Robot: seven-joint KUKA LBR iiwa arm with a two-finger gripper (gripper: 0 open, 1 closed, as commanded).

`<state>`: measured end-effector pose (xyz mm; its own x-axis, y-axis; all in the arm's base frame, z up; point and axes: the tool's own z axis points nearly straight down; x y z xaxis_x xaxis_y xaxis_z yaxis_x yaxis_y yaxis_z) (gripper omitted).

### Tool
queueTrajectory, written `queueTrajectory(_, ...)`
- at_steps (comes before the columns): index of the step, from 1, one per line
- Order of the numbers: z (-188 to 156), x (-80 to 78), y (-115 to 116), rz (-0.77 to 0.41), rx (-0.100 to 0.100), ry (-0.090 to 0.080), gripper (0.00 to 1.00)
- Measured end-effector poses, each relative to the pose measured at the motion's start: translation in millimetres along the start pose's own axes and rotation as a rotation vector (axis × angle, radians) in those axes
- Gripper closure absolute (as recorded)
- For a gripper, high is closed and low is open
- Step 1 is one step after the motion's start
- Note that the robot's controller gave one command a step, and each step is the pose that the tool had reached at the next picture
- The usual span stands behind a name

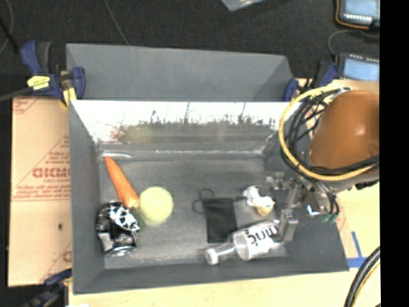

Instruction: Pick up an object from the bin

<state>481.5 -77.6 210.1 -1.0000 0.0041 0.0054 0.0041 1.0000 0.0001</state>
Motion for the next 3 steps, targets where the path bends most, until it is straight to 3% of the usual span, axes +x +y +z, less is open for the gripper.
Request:
queueTrajectory(1, -4.3, -1.6, 0.3, -0.003, 0.001, -0.008, 0.00)
queueTrajectory(2, 32.0, 0.1, 1.6, -0.026, 0.002, -0.012, 0.00)
queueTrajectory(3, 54.4, 8.7, 17.4, -0.081, 0.001, -0.006, 0.00)
